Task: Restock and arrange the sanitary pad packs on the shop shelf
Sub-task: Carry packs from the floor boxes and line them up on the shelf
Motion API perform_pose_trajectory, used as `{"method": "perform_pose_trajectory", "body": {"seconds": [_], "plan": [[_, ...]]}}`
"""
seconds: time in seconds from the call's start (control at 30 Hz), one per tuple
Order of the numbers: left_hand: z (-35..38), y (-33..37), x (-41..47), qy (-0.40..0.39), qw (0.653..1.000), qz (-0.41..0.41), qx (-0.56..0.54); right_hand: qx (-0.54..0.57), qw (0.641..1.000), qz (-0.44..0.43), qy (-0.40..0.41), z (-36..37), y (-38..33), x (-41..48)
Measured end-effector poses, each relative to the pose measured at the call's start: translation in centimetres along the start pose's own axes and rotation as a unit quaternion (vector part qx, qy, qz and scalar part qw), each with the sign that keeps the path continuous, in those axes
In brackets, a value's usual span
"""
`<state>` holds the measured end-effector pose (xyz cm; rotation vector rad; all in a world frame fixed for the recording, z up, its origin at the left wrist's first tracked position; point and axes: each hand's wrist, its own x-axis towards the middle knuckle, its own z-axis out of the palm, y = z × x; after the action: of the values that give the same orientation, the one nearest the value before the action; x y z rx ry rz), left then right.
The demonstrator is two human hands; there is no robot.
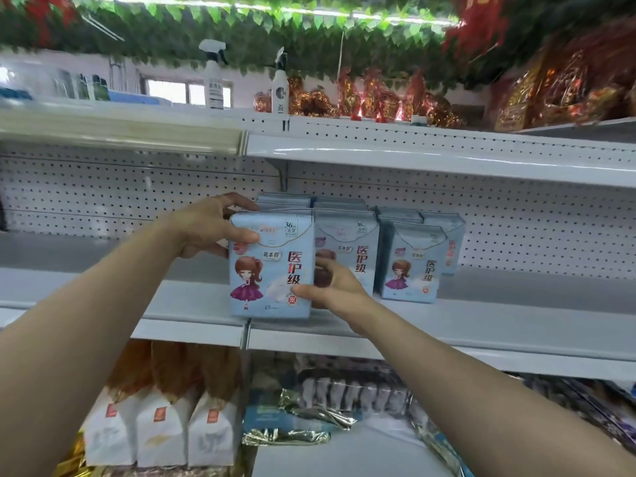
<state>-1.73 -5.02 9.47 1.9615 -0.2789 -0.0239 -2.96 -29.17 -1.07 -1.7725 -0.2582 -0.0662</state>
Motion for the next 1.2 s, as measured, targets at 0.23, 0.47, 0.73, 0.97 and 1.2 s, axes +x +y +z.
{"method": "perform_pose_trajectory", "body": {"seconds": [0.23, 0.47, 0.73, 0.97, 1.2], "plan": [[-0.8, -1.5, 1.1, 0.003, 1.0, 0.005, -0.001, -0.003, 1.0, -0.005, 0.008, 1.6, 1.0, 1.3], [-1.1, -1.6, 2.6, -0.008, 1.0, -0.005, 0.015, -0.065, 0.997, 0.007, 0.042, 1.7, 0.8, 2.5], [-1.4, -1.9, 2.6, -0.022, 0.999, -0.03, 0.017, -0.094, 0.994, 0.019, 0.048, 2.0, 0.7, 2.9], [-1.2, -2.1, 2.6, -0.011, 0.999, -0.047, 0.02, -0.12, 0.991, 0.021, 0.061, 2.5, 0.4, 2.5], [0.0, 0.1, 1.2, 0.069, 0.986, 0.016, 0.15, -0.213, 0.974, 0.009, 0.074, 2.5, -0.4, 1.7]]}}
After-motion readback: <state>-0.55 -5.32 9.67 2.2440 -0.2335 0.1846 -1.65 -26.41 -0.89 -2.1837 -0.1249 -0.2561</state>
